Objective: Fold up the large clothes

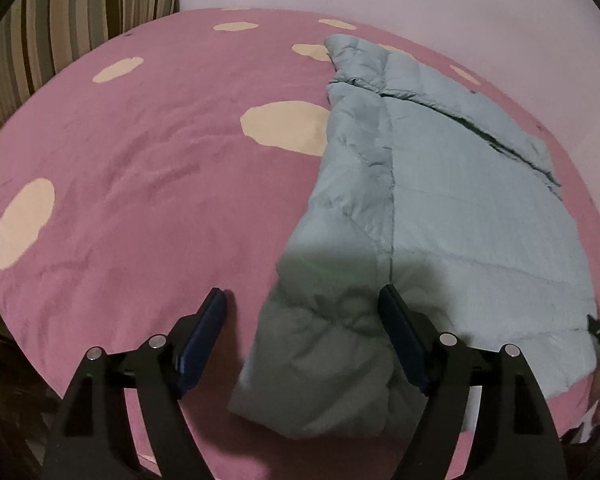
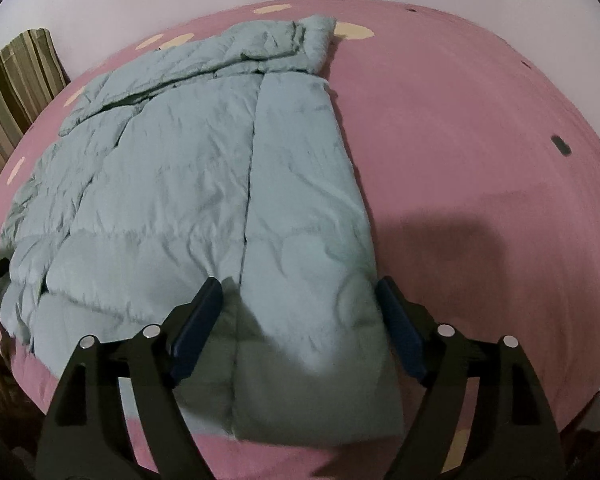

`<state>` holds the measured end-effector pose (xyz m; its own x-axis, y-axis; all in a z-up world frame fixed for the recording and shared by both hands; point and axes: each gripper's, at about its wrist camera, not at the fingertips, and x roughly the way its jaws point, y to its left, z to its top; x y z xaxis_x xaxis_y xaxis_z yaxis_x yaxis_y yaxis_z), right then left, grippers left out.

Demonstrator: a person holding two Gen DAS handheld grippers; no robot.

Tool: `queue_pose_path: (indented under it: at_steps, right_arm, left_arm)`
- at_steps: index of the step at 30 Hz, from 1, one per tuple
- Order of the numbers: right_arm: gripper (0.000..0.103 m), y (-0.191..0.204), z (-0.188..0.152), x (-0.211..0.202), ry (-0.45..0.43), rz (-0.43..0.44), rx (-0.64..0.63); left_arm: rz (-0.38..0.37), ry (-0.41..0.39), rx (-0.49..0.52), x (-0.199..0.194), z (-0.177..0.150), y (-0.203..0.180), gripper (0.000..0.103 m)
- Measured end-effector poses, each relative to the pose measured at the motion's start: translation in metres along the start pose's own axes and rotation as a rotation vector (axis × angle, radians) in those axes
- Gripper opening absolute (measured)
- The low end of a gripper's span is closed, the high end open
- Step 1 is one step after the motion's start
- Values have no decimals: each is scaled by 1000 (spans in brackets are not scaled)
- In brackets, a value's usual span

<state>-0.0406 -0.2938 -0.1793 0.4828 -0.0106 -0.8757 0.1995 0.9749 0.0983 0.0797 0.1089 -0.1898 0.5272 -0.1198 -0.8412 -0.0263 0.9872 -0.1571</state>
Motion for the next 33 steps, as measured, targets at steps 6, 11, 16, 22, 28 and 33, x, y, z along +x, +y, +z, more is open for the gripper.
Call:
queue_pose_path:
  at_steps: [6, 11, 16, 22, 28, 33]
  right_arm:
    - [63, -3, -15, -5, 7, 15, 23]
    - [22, 2, -19, -13, 3, 46, -2]
    - [7, 9, -24, -26, -10, 92, -19]
    - [6, 3, -11, -71, -126, 174, 19]
    - [6, -6, 48, -74, -208, 206, 52]
    - [6, -7, 109, -28, -183, 232, 111]
  left_arm:
    - [-41, -11, 40, -4, -8, -8, 40]
    - [-61, -23, 71, -7, -12, -15, 13]
    - [-83, -53, 50, -23, -14, -14, 4]
    - [-132, -151, 2, -70, 9, -13, 3]
    - [-94, -235, 27, -69, 72, -29, 3]
    - [-58, -199, 23, -17, 128, -39, 3]
